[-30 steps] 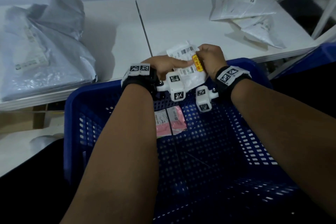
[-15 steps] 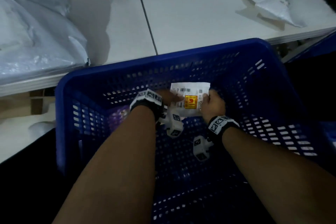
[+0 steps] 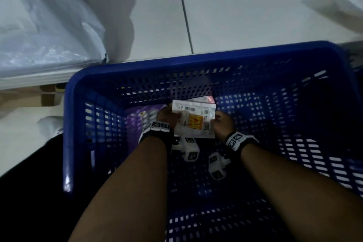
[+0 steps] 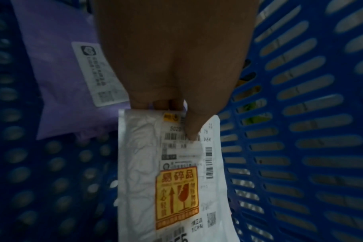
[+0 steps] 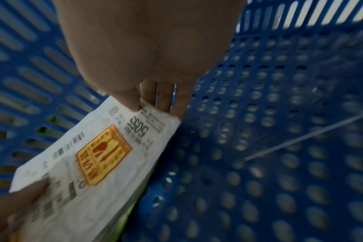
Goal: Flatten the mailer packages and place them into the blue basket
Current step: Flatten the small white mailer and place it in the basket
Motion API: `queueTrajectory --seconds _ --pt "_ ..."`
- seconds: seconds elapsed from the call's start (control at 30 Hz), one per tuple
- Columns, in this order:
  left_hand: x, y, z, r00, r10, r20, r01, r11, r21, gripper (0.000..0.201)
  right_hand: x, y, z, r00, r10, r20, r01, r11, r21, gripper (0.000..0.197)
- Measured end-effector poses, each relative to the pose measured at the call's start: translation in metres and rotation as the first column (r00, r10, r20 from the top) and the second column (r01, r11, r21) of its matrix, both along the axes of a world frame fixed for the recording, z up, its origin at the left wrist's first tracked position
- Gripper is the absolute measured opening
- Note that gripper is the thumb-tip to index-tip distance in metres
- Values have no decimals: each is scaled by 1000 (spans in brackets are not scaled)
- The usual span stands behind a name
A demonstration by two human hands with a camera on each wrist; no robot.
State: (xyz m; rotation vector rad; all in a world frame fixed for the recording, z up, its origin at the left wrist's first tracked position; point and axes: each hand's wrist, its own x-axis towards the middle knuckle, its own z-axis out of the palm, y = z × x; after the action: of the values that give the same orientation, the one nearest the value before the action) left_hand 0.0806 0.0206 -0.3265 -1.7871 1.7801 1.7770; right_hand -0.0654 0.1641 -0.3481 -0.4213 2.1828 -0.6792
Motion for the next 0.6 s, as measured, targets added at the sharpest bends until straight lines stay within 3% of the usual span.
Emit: queueTrajectory --seconds 0.17,0.3,0.43,0.53,0.6 --pt "-3 -1 5 1000 -12 23 13 997 -79 35 -4 -15 12 976 -62 -207 62 998 -8 11" --pt "-3 4 -1 998 10 65 1 986 -166 35 -4 -17 17 988 -44 -148 37 998 -52 36" --pt "-6 12 1 995 16 98 14 955 -297 38 1 -12 24 964 -18 -266 -11 994 -110 49" --pt "-8 21 2 991 -52 125 95 927 -363 58 7 -5 26 893 138 -429 -184 981 -68 54" --pt "-9 26 1 977 -139 160 199 865 -460 61 11 -4 26 830 293 -474 -331 944 4 53"
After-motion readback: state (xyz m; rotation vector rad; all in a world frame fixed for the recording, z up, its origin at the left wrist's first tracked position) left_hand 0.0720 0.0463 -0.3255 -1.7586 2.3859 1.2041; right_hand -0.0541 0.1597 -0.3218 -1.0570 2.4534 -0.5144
